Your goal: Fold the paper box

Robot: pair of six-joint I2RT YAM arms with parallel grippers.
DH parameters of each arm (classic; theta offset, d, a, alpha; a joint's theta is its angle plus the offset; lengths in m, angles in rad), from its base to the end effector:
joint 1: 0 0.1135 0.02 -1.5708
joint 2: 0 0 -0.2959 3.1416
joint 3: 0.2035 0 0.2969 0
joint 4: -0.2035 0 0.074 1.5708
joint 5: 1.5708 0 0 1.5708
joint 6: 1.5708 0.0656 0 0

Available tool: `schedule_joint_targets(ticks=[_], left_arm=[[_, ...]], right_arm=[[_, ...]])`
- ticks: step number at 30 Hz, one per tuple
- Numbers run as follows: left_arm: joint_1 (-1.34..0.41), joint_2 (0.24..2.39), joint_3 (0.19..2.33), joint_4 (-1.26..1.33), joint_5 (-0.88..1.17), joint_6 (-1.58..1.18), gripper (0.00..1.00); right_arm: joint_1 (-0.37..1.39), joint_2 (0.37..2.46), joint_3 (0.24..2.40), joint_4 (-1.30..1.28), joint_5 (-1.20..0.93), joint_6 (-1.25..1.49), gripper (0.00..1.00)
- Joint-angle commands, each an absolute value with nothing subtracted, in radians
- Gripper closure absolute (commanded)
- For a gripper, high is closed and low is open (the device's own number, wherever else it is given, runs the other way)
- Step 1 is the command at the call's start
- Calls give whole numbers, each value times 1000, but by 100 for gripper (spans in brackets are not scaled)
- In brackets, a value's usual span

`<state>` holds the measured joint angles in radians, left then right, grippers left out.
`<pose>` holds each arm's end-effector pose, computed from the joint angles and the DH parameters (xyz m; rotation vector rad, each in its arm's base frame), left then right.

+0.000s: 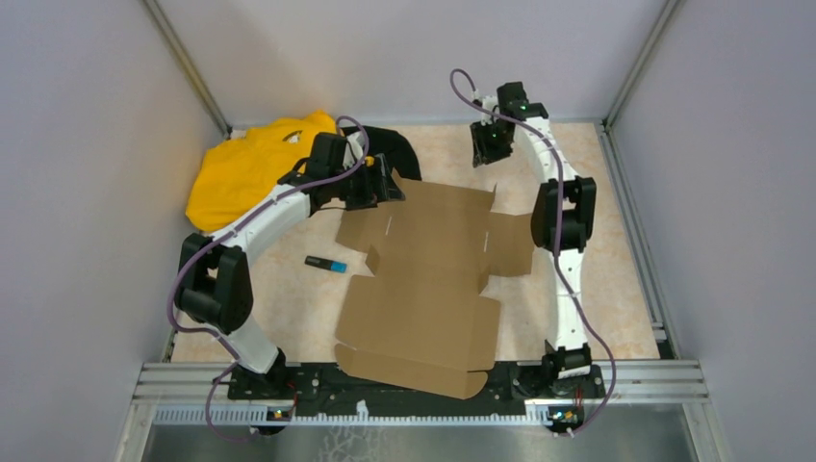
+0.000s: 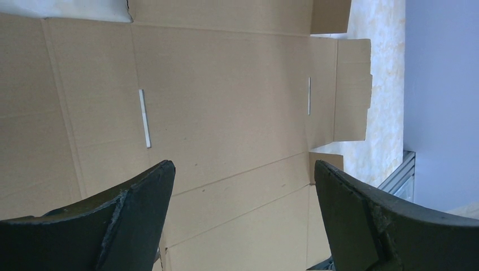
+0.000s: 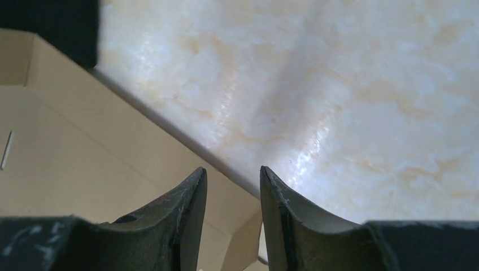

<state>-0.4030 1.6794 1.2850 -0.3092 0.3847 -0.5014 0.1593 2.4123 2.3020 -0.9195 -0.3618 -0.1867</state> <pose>0.4010 -0.1977 0.2641 0.0969 2.3778 -0.8947 0.5946 0.1190 0.2223 -0.5687 2.5002 0.4586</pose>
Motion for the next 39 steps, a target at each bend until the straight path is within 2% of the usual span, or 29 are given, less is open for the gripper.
schedule_joint_targets(ticks=[1,5,9,13,16,23,28,31,36,39], left_arm=[[-397,1688,1275,-266,372,-500,1],[-397,1689,1265,-268,361,-493,1],[-397,1685,1250,-270,367,-495,1],[-397,1672,1217,-255,379,-499,1],[-397,1664,1189,-242,388,-502,1],[-397,1652,1163,-239,394,-499,1],[-397,1643,1148,-239,390,-496,1],[-397,1644,1142,-238,388,-498,1],[-397,1650,1143,-241,385,-499,1],[-397,1651,1148,-242,380,-499,1]], right_arm=[[181,2276,2260,-967,-71,31,60],[208,2235,2218,-1039,52,138,60],[231,2179,2114,-1051,87,177,57],[250,2125,2008,-1021,105,215,38],[259,2104,1948,-996,123,239,38],[259,2072,1854,-879,115,329,51],[242,2080,1848,-814,101,377,53],[233,2098,1859,-795,86,392,58],[221,2143,1888,-787,63,397,73],[218,2167,1896,-790,54,388,87]])
